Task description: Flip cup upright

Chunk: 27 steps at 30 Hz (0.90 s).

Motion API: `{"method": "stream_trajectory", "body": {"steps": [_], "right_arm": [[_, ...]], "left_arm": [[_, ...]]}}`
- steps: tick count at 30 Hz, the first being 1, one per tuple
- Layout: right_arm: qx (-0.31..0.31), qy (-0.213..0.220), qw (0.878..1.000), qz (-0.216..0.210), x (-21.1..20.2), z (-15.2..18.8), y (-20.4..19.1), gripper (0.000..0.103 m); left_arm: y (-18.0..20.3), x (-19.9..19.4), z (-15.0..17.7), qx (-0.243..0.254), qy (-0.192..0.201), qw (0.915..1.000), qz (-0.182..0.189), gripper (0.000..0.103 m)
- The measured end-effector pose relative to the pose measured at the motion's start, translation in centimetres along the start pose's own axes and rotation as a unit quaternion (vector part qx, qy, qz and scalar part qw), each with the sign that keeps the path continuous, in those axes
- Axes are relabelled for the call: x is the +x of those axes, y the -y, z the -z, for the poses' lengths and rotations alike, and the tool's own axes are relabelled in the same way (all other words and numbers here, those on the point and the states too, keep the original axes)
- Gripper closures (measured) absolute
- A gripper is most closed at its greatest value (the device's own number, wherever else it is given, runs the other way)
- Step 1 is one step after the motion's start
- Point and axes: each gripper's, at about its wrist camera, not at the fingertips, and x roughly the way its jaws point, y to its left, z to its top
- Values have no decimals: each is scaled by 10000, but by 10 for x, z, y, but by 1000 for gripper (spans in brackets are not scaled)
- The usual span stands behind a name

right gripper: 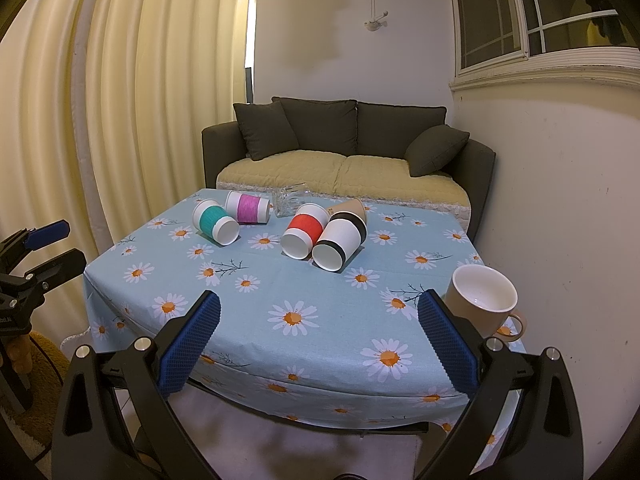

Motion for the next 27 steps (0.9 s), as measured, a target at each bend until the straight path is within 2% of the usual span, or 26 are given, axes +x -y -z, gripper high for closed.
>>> {"method": "stream_trajectory", "body": {"steps": [27], "right_arm": [[21,-8,10000,-10,-1,-3,2,5]], "left_arm": [[2,0,-3,-18,-47,10000,-8,7]]}}
